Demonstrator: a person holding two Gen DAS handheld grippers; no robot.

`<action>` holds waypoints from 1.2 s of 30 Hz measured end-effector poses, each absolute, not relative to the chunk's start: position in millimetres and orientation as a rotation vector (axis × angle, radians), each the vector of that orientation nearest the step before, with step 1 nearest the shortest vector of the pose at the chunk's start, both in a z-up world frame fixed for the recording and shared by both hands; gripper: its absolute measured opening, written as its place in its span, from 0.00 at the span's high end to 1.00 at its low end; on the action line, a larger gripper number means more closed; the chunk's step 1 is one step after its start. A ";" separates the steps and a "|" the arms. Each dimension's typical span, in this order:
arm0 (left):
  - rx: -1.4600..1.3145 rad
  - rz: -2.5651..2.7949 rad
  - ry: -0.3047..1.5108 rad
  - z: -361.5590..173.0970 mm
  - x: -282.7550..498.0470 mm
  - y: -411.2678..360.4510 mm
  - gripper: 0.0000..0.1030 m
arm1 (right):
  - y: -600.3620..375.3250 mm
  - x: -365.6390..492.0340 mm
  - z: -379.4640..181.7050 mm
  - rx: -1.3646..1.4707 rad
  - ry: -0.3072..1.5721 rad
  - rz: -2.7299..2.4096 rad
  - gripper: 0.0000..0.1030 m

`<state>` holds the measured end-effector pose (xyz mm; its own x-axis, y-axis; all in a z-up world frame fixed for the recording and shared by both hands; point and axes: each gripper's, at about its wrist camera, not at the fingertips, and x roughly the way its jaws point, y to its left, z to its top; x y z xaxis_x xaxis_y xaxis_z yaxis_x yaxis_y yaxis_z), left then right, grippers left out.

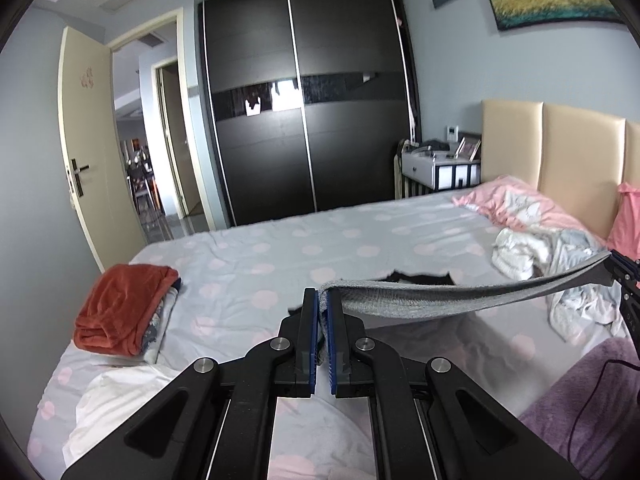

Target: Fold clothes

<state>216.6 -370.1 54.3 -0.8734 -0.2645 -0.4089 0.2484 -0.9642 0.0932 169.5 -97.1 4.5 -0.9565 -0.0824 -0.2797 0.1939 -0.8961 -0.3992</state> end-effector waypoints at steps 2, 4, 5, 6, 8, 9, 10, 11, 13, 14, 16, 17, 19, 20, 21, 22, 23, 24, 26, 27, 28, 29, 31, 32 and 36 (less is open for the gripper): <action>0.610 -2.818 -0.071 58.8 223.9 -364.0 0.96 | -89.4 183.6 13.0 0.348 0.632 -2.915 0.95; 0.600 -2.829 -0.088 63.3 231.2 -358.0 0.96 | -81.8 195.4 21.4 0.315 0.618 -2.928 0.95; 0.595 -2.834 -0.096 65.6 234.8 -354.9 0.96 | -78.0 201.8 25.6 0.304 0.612 -2.927 0.95; 0.590 -2.839 -0.104 67.8 238.4 -351.9 0.96 | -75.9 205.4 27.4 0.302 0.613 -2.924 0.95; 0.591 -2.846 -0.117 69.9 243.6 -347.1 0.96 | -73.0 209.1 28.6 0.317 0.615 -2.913 0.95; 0.609 -2.845 -0.117 67.2 243.1 -346.5 0.96 | -72.1 209.2 28.1 0.334 0.616 -2.904 0.95; 0.628 -2.841 -0.120 63.7 241.9 -346.0 0.96 | -71.5 207.9 26.4 0.351 0.612 -2.894 0.95; 0.647 -2.832 -0.126 59.0 239.7 -345.9 0.96 | -71.7 204.5 22.7 0.372 0.615 -2.889 0.95; 0.688 -2.815 -0.126 50.7 235.0 -348.2 0.96 | -72.7 199.0 16.9 0.398 0.621 -2.884 0.95; 0.705 -2.810 -0.123 47.5 233.0 -349.3 0.96 | -73.0 196.4 14.4 0.411 0.619 -2.880 0.95; 0.736 -2.797 -0.126 40.5 229.4 -349.3 0.96 | -75.3 190.5 10.4 0.425 0.625 -2.872 0.95; 0.748 -2.791 -0.130 37.8 227.4 -349.8 0.96 | -76.6 187.5 8.4 0.431 0.628 -2.868 0.95; 0.770 -2.779 -0.138 33.1 222.3 -351.9 0.96 | -79.5 180.4 5.2 0.440 0.637 -2.859 0.95; 0.782 -2.772 -0.141 30.4 219.1 -353.1 0.96 | -81.4 176.0 4.0 0.441 0.644 -2.854 0.95; 0.793 -2.766 -0.146 27.9 215.0 -354.2 0.96 | -83.2 171.6 2.7 0.442 0.650 -2.849 0.95; 0.804 -2.759 -0.151 25.3 209.8 -355.7 0.96 | -86.2 166.1 1.5 0.446 0.662 -2.843 0.95; 0.815 -2.752 -0.157 22.9 204.0 -357.4 0.96 | -88.7 161.1 -0.2 0.449 0.673 -2.838 0.95; 0.824 -2.747 -0.162 21.0 198.0 -359.4 0.96 | -91.4 154.4 -2.0 0.455 0.683 -2.832 0.95; 0.845 -2.739 -0.169 17.5 183.5 -363.9 0.96 | -97.1 140.1 -5.5 0.469 0.702 -2.819 0.95; 0.852 -2.737 -0.170 16.3 177.7 -365.4 0.96 | -99.9 133.0 -7.3 0.476 0.712 -2.812 0.95; 0.862 -2.735 -0.173 14.9 171.0 -367.3 0.96 | -103.3 124.1 -9.1 0.485 0.722 -2.805 0.95; 0.874 -2.731 -0.178 13.1 163.6 -369.6 0.96 | -106.7 114.8 -10.9 0.495 0.731 -2.796 0.95; 0.901 -2.719 -0.187 8.7 147.3 -374.3 0.96 | -113.4 95.5 -15.3 0.514 0.747 -2.782 0.95; 0.915 -2.713 -0.191 6.3 138.6 -376.9 0.96 | -116.6 84.9 -17.5 0.527 0.753 -2.775 0.95; 0.964 -2.689 -0.196 -6.7 99.7 -389.9 0.96 | -133.4 42.3 -32.8 0.576 0.759 -2.745 0.95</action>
